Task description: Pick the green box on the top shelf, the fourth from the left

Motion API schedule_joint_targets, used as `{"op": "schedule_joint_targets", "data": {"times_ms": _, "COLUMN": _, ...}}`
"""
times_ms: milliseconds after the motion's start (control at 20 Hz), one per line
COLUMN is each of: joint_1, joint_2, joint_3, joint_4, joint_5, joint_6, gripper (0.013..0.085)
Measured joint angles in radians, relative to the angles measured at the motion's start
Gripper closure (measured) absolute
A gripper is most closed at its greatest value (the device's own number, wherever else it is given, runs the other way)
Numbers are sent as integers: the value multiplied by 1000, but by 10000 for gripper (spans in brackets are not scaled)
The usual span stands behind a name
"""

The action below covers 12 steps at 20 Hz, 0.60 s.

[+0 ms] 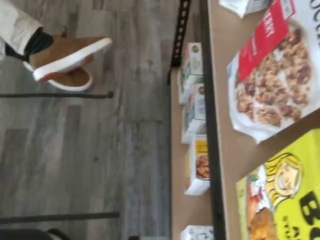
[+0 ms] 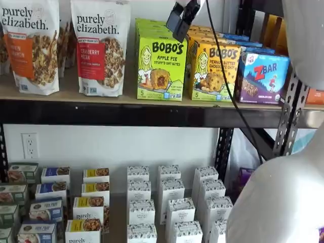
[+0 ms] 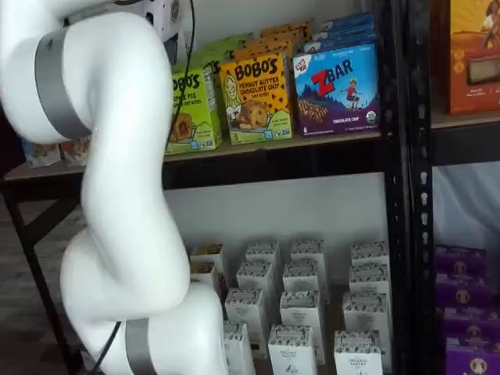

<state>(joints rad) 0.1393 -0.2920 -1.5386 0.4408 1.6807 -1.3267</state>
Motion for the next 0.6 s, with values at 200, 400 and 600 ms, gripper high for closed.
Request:
{"op": "schedule_joint_targets", "data": {"times_ms": 200, "joint_1": -4, "joint_2": -20, "joint_3": 35, "joint_4": 2, "joint_5": -78, "joint_6": -9, "gripper": 130}}
{"op": "schedule_joint_targets", "data": {"times_ms": 400, "joint_1": -11, "joint_2": -32, "joint_3": 63, "joint_4": 7, "joint_5": -140, "joint_6": -19, "gripper": 130}}
{"op": "schedule_joint_targets", "data": {"times_ms": 600, "joint_1": -15, "joint_2": -35, "joint_3": 82, "joint_4": 0, "joint_5": -188, "joint_6": -30, "gripper": 130}}
